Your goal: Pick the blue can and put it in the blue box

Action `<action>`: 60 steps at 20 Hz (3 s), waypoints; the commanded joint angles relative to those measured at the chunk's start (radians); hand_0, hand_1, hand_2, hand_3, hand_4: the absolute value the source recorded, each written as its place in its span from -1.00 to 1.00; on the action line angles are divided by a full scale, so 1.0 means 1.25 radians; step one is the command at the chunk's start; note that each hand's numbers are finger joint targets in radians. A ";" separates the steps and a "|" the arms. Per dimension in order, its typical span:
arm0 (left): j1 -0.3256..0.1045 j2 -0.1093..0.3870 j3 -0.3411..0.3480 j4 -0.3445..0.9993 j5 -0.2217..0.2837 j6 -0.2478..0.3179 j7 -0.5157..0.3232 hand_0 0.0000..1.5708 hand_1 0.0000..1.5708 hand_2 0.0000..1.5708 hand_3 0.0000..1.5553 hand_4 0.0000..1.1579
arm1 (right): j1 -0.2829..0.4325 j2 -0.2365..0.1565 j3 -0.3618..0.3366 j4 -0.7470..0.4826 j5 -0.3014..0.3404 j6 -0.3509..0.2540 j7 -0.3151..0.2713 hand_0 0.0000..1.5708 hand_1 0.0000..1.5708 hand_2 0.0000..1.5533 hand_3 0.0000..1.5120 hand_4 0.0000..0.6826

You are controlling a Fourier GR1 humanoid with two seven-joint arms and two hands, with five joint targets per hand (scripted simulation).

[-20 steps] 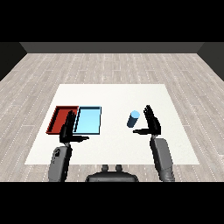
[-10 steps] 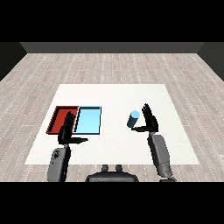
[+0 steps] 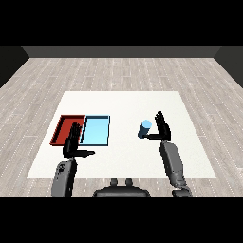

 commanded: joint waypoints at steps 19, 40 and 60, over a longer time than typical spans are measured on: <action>-0.017 0.009 0.026 -0.010 0.029 -0.017 0.018 -1.00 -1.00 -1.00 -1.00 -1.00 | -0.200 0.031 -0.051 0.369 -0.047 -0.020 -0.102 -1.00 -1.00 -1.00 -1.00 -1.00; 0.005 0.011 0.036 -0.014 0.052 -0.033 0.026 -1.00 -1.00 -1.00 -1.00 -1.00 | -0.267 0.019 -0.048 0.511 -0.013 -0.137 -0.175 0.97 0.97 0.93 0.93 0.75; -0.024 -0.042 -0.053 -0.021 0.030 -0.021 0.107 -1.00 -1.00 -1.00 -1.00 -1.00 | -0.309 0.071 0.115 0.189 0.012 -0.198 -0.017 0.88 0.88 0.87 0.89 0.88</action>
